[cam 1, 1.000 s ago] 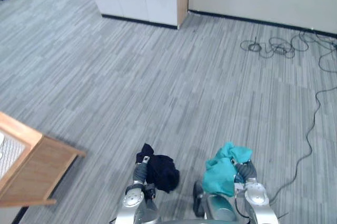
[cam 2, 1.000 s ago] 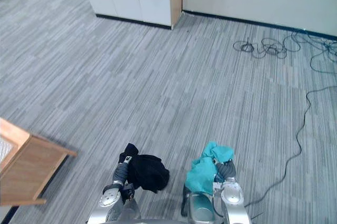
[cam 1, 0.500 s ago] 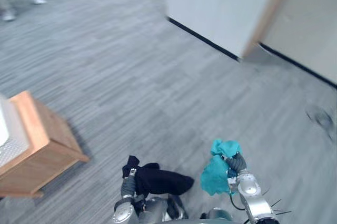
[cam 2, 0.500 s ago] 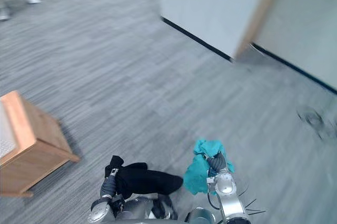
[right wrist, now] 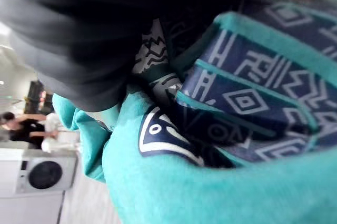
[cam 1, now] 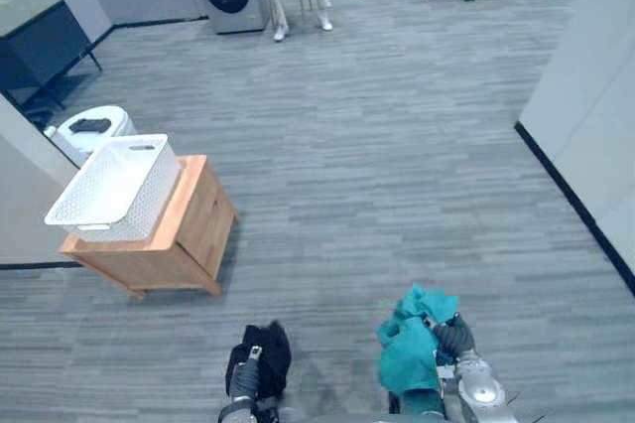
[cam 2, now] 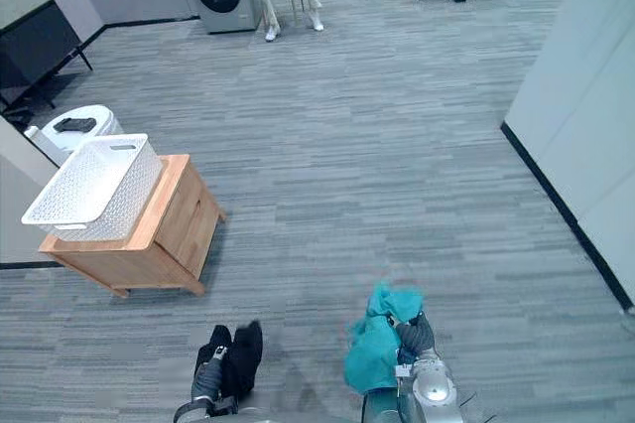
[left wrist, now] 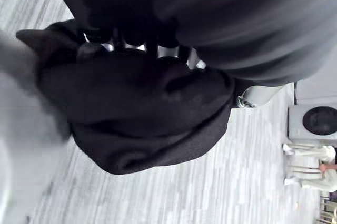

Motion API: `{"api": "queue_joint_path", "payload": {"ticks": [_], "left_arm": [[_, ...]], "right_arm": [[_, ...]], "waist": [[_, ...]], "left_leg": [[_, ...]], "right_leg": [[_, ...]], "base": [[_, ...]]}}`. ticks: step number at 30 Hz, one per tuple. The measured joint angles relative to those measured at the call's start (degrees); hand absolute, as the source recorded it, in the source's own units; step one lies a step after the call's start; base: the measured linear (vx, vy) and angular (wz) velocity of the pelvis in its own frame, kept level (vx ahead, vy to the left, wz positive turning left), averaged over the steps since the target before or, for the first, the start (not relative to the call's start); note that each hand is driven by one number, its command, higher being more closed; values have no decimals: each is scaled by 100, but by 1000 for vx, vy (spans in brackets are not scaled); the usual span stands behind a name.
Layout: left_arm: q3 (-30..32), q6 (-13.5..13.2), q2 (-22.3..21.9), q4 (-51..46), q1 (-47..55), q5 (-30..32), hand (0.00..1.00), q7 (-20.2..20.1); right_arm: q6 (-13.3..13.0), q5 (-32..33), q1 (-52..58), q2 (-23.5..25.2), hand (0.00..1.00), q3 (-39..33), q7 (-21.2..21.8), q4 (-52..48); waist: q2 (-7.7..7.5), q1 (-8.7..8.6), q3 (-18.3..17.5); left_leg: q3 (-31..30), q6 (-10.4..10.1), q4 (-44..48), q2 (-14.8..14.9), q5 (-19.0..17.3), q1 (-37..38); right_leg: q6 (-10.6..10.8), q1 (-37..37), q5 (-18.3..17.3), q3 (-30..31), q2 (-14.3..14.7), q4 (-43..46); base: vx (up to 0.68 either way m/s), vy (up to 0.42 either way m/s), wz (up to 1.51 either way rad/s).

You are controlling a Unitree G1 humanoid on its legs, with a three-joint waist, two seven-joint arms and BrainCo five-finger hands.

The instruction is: Tidy the bed and pick cloth on bed and put in laundry

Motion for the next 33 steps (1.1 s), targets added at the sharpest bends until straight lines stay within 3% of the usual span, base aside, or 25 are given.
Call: {"api": "queue_joint_path", "payload": {"ticks": [2, 5, 7, 8, 9, 10, 11, 12, 13, 14, 15, 17, 19, 21, 22, 23, 25, 26, 27, 28, 29, 30, 31, 32, 33], "left_arm": [[11, -6, 2, -153, -30, 2, 100, -2], [10, -7, 0, -449, -28, 13, 100, -21], [-33, -6, 0, -551, -92, 74, 100, -34], [-46, -2, 5, -561, -119, 81, 100, -34], [-45, 7, 13, -616, -133, 84, 100, -32], [-38, 12, 12, -616, -132, 85, 100, -30], [-45, 19, 12, -618, -127, 106, 100, -33], [-27, 19, 12, -618, -126, 111, 100, -32], [-14, 17, 44, -636, -174, 111, 100, -24], [-29, 19, 112, -658, -224, 111, 100, -17], [-46, 32, 207, -654, -275, 111, 100, -15], [-256, 63, 314, -654, -422, 130, 100, -13], [-325, 50, 348, -661, -546, 169, 100, -12], [-355, 29, 401, -657, -703, 180, 100, -7], [-384, 4, 450, -624, -774, 218, 100, -7], [-434, -4, 516, -540, -825, 265, 100, -2], [-559, -2, 676, -424, -715, 300, 100, 2], [-557, -3, 709, -431, -616, 314, 100, -5], [-491, 8, 701, -407, -456, 346, 100, 0], [-482, 5, 575, -402, -385, 347, 100, -7], [-484, 4, 485, -409, -383, 348, 100, -8], [-442, -3, 318, -413, -340, 348, 100, -3], [-443, -2, 215, -407, -296, 342, 100, -14], [-444, -4, 146, -413, -272, 344, 100, -22], [-443, -9, 144, -442, -272, 344, 100, -24]], "right_arm": [[4, -1, -74, -20, 100, -16, 5, 17], [17, -20, -239, -29, 100, -165, 26, 76], [27, -80, -244, -101, 100, -354, 25, 88], [28, -94, -245, -138, 100, -389, 19, 89], [31, -140, -265, -183, 100, -453, 18, 91], [34, -146, -265, -183, 100, -456, 18, 91], [30, -204, -266, -170, 100, -443, 23, 91], [28, -242, -277, -138, 100, -444, 23, 91], [25, -307, -295, -19, 100, -440, 30, 92], [25, -344, -309, 147, 100, -441, 34, 109], [25, -352, -313, 243, 100, -424, 38, 131], [19, -357, -320, 370, 100, -299, 50, 164], [10, -357, -323, 370, 100, -201, 57, 149], [5, -353, -362, 378, 100, -173, 99, 68], [2, -349, -375, 378, 100, -177, 129, 47], [1, -345, -375, 378, 100, -173, 131, 32], [2, -345, -213, 405, 100, -156, 131, 5], [2, -344, -128, 411, 100, -130, 132, 2], [13, -344, -26, 308, 100, -35, 147, 4], [12, -341, -33, 209, 100, 44, 150, -44], [12, -340, -38, 136, 100, 50, 150, -122], [7, -340, -29, -12, 100, 97, 158, -295], [5, -331, -57, -72, 100, 97, 151, -359], [-1, -325, -162, -80, 100, 98, 150, -364], [-10, -325, -218, -85, 100, 97, 149, -367]], "waist": [[-49, 21, -5], [-52, 38, -1], [-81, -11, -3], [-96, -9, -12], [-118, 43, -26], [-195, 92, -70], [-265, 133, -143], [-277, 137, -155], [-440, 115, -169], [-647, -14, -154], [-745, -103, -135], [-693, -240, -61], [-535, -316, 19], [-481, -325, 44], [-496, -333, 35], [-604, -335, -8], [-658, -351, -17], [-743, -345, -74], [-717, -349, -146], [-437, -379, -97], [-345, -440, -35], [-191, -407, 74], [-81, -357, 118], [-121, -284, 118], [-144, -268, 128]], "left_leg": [[481, -92, -310, -202, -153, -377], [1774, -237, -2922, -530, -232, -590], [3094, -418, -4864, -821, -68, -261], [3239, -418, -5105, -884, -66, -220], [3352, -277, -5315, -1024, 10, -146], [3307, 99, -5436, -1127, 227, -69], [3265, 507, -5689, -1316, 490, 172], [3206, 595, -5733, -1381, 539, 275], [2967, 704, -5797, -1637, 449, 480], [2695, 746, -5840, -1871, 379, 620], [2496, 734, -5857, -1988, 344, 729], [1801, 729, -5901, -2070, 258, 1272], [1274, 706, -6009, -2012, 255, 1563], [816, 508, -6087, -1933, 168, 1722], [559, 347, -6103, -1900, 74, 1785], [332, 181, -6113, -1891, -28, 1863], [23, -156, -6116, -1905, -296, 2141], [-99, -228, -6030, -1889, -442, 2239], [-288, -416, -5568, -1624, -810, 2285], [-354, -417, -4322, -1243, -909, 1901], [-332, -265, -3524, -974, -794, 1544], [-70, -115, -2255, -465, -319, 1004], [329, -90, -1626, -50, -245, 784], [1083, 16, -1110, 326, -330, 577], [1361, 74, -1051, 376, -369, 489]], "right_leg": [[-86, 148, -55, 1, -27, -171], [-107, 463, -117, -229, -51, -631], [94, 904, -243, -692, -63, -892], [166, 1024, -302, -764, -49, -904], [365, 1216, -432, -986, -49, -857], [579, 1256, -585, -1061, -137, -626], [950, 1025, -842, -1172, -365, 348], [1078, 793, -925, -1204, -504, 1061], [1186, 139, -801, -1170, -883, 2842], [1188, -343, -500, -1088, -1211, 4091], [1155, -540, -523, -1029, -1365, 4665], [689, -951, -839, -1200, -1629, 5067], [602, -1253, -1018, -1140, -1599, 4229], [711, -1484, -912, -584, -1307, 2433], [800, -1533, -512, -94, -1139, 1038], [1065, -1530, -80, 398, -1075, 20], [1264, -1538, 68, 800, -1081, -60], [1194, -1467, 77, 874, -1057, 36], [990, -1355, 216, 829, -871, 399], [822, -1146, 210, 473, -722, 483], [732, -963, 206, 289, -662, 456], [558, -604, 225, -26, -515, 291], [416, -320, 179, -178, -421, 151], [272, 42, 87, -328, -449, -45], [232, 150, 48, -404, -480, -126]], "base": [[335, -226, -8], [392, -101, 10], [453, -35, 76], [522, 16, 75], [550, 51, 53], [772, 135, 62], [662, 153, 48], [562, 158, 68], [437, 108, 92], [434, 84, 122], [546, 63, 161], [565, 8, 166], [492, -114, 154], [519, -280, 137], [488, -375, 121], [377, -351, 122], [374, -386, 104], [516, -510, 102], [518, -492, 102], [487, -486, 107], [418, -448, 104], [396, -420, 75], [537, -504, 71], [448, -377, 47], [339, -283, 43]]}}
